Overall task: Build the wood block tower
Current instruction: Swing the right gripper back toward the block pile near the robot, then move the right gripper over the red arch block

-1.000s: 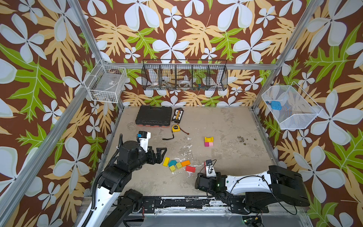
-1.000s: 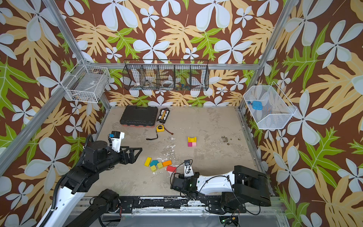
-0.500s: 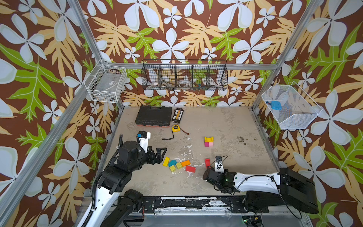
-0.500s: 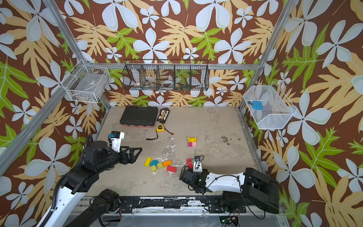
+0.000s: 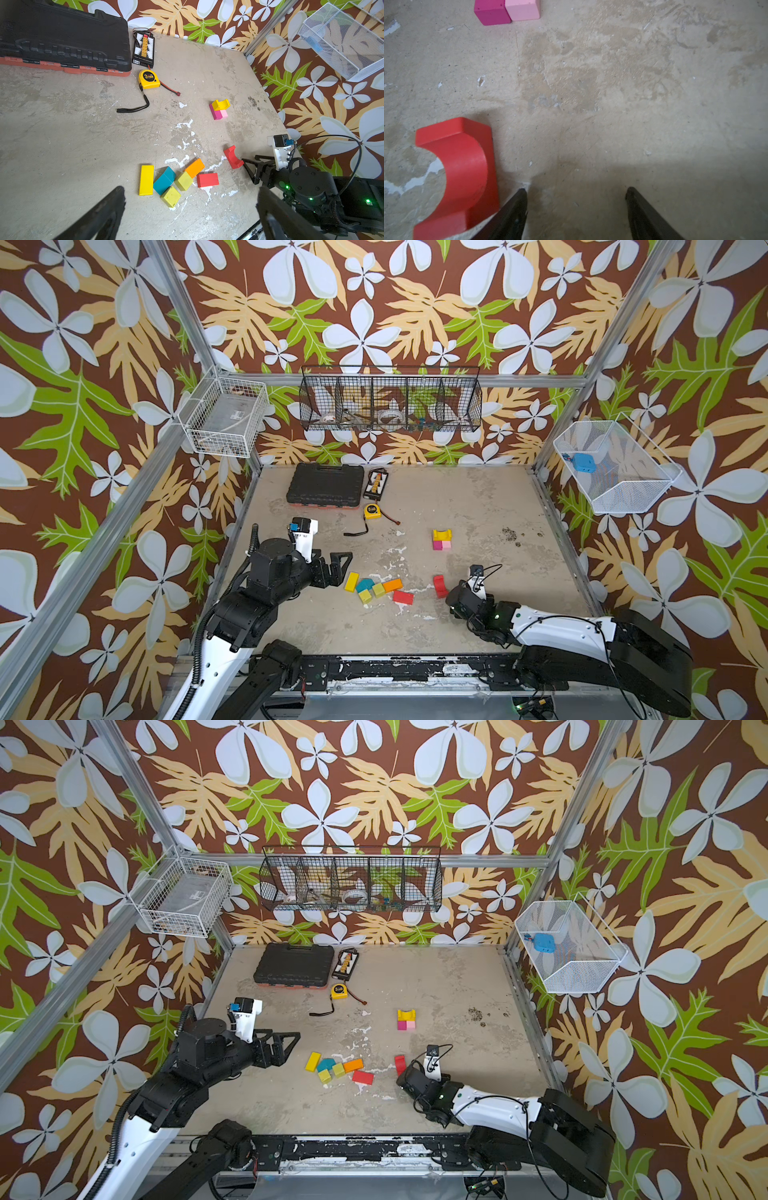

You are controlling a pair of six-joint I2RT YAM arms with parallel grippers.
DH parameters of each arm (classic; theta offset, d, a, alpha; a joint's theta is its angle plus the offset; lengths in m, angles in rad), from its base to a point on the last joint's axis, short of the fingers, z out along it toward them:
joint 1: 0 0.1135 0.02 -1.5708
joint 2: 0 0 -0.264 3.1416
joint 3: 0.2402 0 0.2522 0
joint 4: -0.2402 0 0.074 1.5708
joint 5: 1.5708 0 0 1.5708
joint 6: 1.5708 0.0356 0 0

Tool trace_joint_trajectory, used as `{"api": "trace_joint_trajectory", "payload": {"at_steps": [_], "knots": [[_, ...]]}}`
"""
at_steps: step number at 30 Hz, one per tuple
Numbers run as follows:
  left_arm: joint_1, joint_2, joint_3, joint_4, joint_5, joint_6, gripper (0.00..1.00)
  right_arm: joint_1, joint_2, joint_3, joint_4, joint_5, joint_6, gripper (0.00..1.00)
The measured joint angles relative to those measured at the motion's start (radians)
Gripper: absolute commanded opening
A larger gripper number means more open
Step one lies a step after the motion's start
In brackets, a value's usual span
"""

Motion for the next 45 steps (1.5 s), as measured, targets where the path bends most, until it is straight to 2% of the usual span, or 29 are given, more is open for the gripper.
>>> {"api": "trace_joint_trajectory", "payload": {"at_steps": [5,8,10,13,18,23,27,38,45], "knots": [[0.000,-0.003,0.000,0.000,-0.004,-0.002,1.00,0.005,-0.049,0.022,-0.008,-0.055,-0.011,0.74],[0.000,-0.002,0.000,0.000,-0.003,-0.002,1.00,0.085,-0.097,0.026,-0.021,-0.062,-0.008,0.86],[0.000,0.000,0.000,0.000,-0.004,-0.002,1.00,0.144,-0.107,0.034,-0.023,-0.061,-0.007,0.89],[0.000,0.002,0.000,0.000,-0.003,-0.002,1.00,0.165,-0.050,0.074,-0.032,-0.047,0.006,0.90],[0.000,0.001,0.000,0.000,-0.003,-0.002,1.00,0.166,0.125,0.179,-0.064,0.002,0.014,0.91],[0.000,0.000,0.000,0.000,-0.003,-0.002,1.00,0.085,0.227,0.206,-0.051,0.003,-0.014,0.89],[0.000,-0.002,0.000,0.000,-0.002,-0.002,1.00,0.011,0.246,0.193,-0.013,-0.005,-0.039,0.87],[0.000,-0.003,0.000,0.000,-0.002,-0.002,1.00,-0.187,0.151,0.079,0.116,-0.051,-0.120,0.85],[0.000,-0.008,0.000,0.000,-0.002,-0.002,1.00,-0.243,0.101,0.061,0.122,-0.098,-0.125,0.84]]}}
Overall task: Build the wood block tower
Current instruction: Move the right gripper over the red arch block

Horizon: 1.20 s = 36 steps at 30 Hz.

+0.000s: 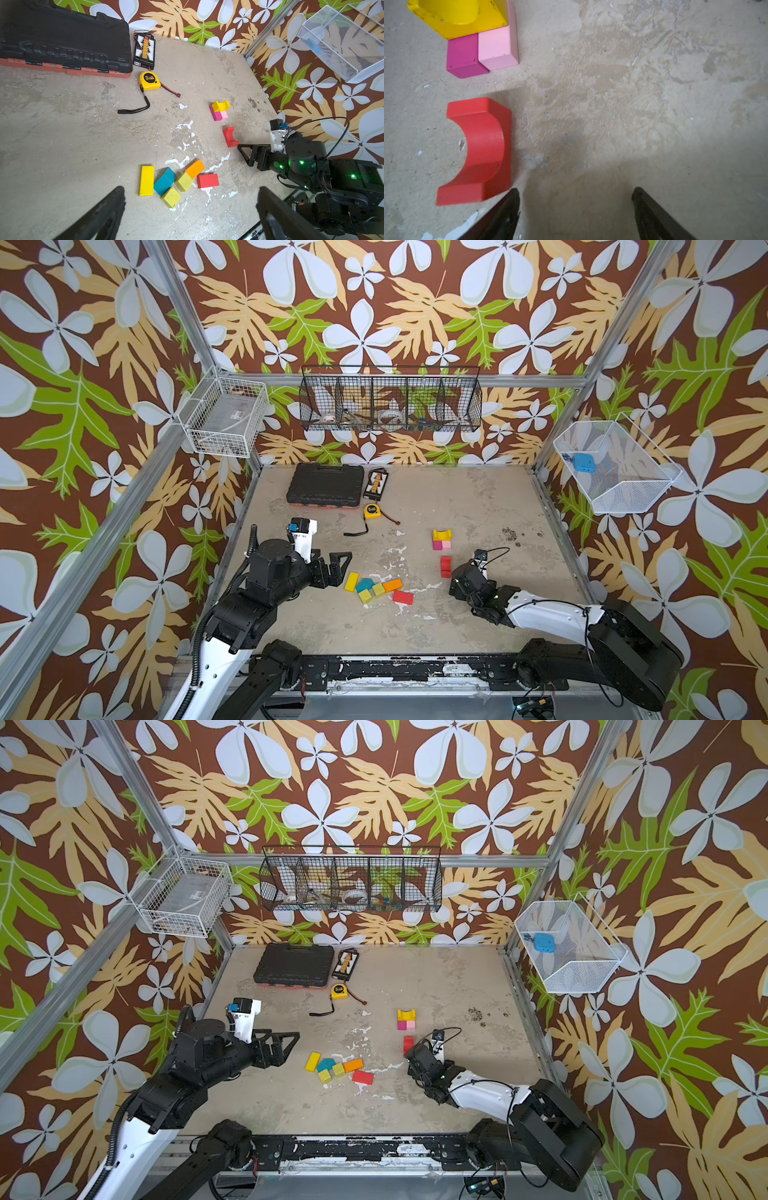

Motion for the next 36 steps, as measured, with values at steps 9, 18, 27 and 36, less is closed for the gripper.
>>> {"api": "trace_joint_trajectory", "payload": {"at_steps": [9,18,27,36], "knots": [[0.000,-0.002,0.000,0.000,0.000,0.000,1.00,-0.011,-0.091,-0.022,-0.003,-0.100,-0.014,0.84],[0.000,-0.001,0.000,0.000,0.000,0.000,1.00,0.098,-0.043,0.083,-0.011,-0.090,-0.013,0.93],[0.000,-0.001,0.000,0.000,0.000,0.000,1.00,0.103,0.178,0.209,-0.049,-0.003,-0.011,0.94],[0.000,0.000,0.000,0.000,0.000,0.000,1.00,0.048,0.220,0.177,-0.031,0.046,0.010,0.94]]}}
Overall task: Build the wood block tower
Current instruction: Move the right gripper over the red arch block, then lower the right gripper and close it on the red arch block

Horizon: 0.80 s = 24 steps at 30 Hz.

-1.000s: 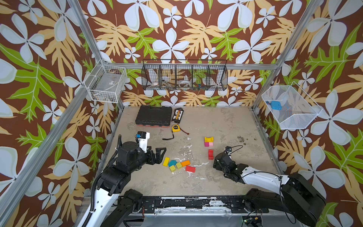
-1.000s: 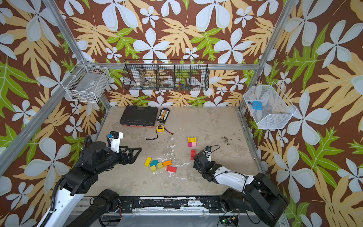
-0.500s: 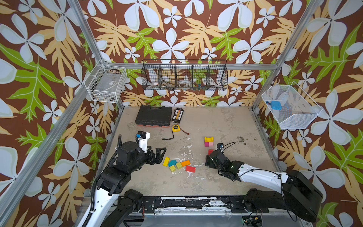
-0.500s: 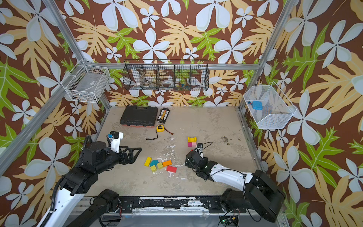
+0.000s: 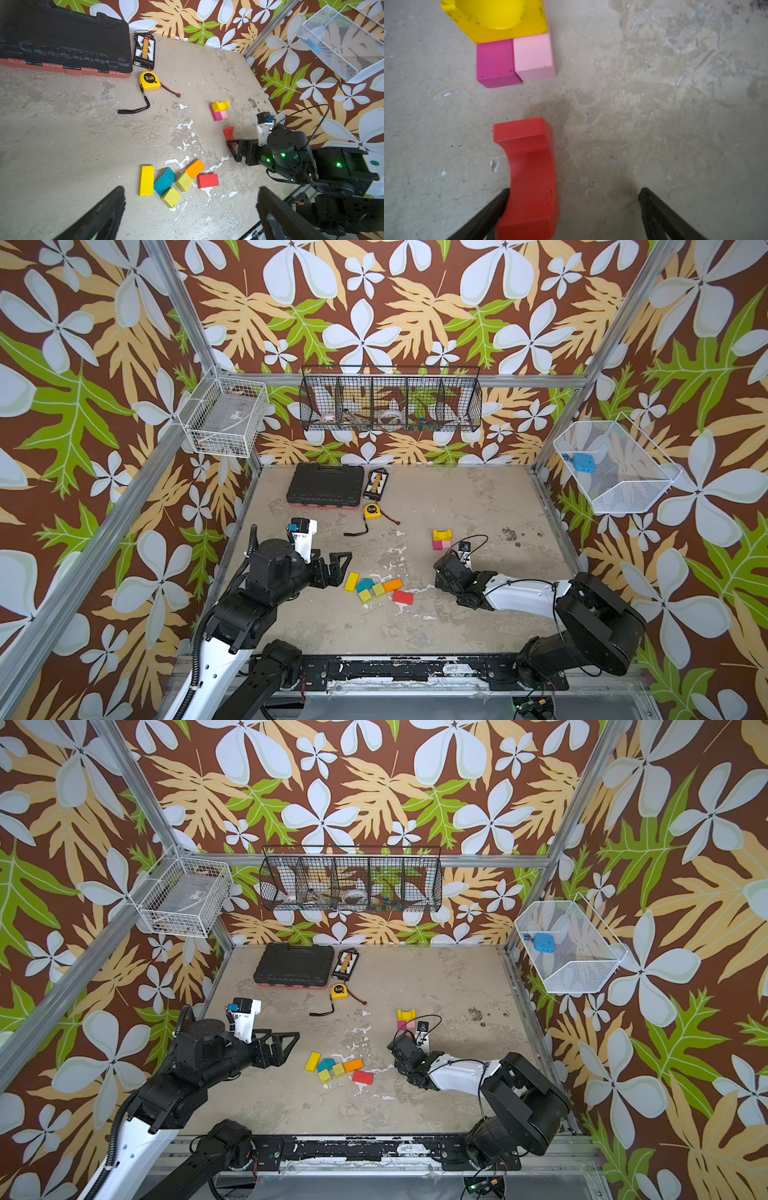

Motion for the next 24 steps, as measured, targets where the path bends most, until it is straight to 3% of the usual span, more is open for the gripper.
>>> {"api": "trace_joint_trajectory", "payload": {"at_steps": [12,18,24], "knots": [[0.000,0.000,0.000,0.000,0.000,0.000,1.00,-0.158,-0.108,-0.127,0.117,-0.031,-0.039,0.90],[0.000,0.000,0.000,0.000,0.000,0.000,1.00,-0.220,-0.148,-0.152,0.130,-0.066,-0.041,0.77],[0.000,-0.002,0.000,0.000,0.000,0.000,1.00,-0.248,-0.155,-0.148,0.124,-0.088,-0.044,0.76]]}}
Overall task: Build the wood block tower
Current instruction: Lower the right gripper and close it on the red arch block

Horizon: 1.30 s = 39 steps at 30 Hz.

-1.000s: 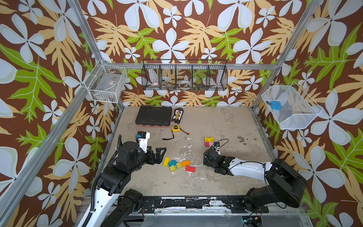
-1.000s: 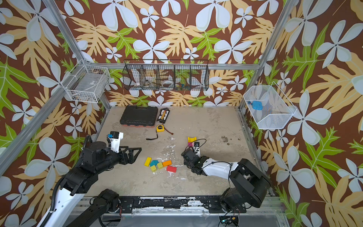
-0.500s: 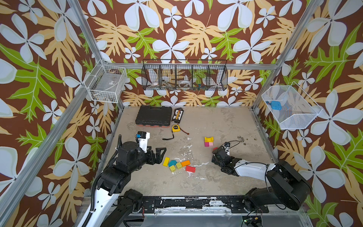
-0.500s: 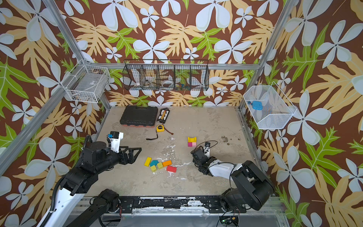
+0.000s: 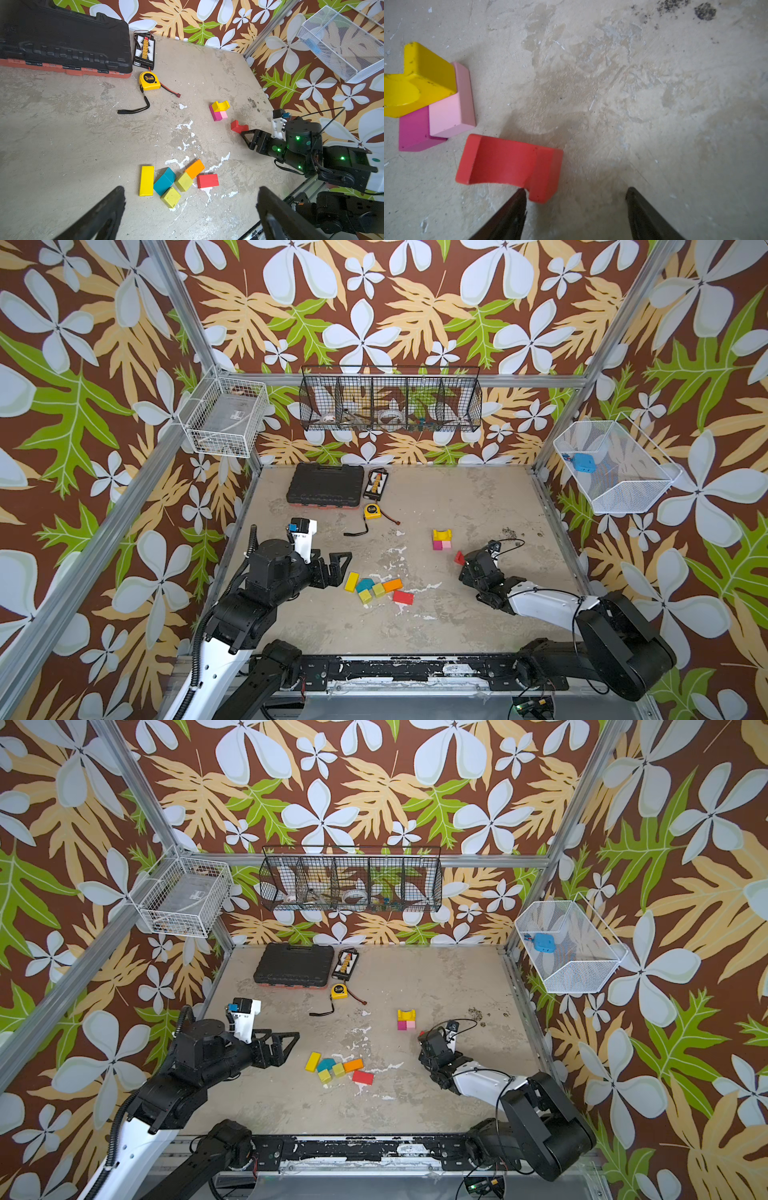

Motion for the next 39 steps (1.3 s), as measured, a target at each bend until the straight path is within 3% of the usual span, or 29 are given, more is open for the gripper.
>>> {"api": "trace_joint_trajectory", "payload": {"at_steps": [6,11,39], "knots": [[0.000,-0.002,0.000,0.000,0.000,0.000,1.00,-0.008,0.008,0.030,-0.027,-0.034,0.000,0.71],[0.000,-0.001,0.000,0.000,0.000,0.000,1.00,-0.013,0.036,0.070,-0.030,-0.043,-0.005,0.62],[0.000,0.006,0.000,0.000,0.009,0.000,1.00,-0.045,0.116,0.136,-0.037,0.002,-0.060,0.29]]}}
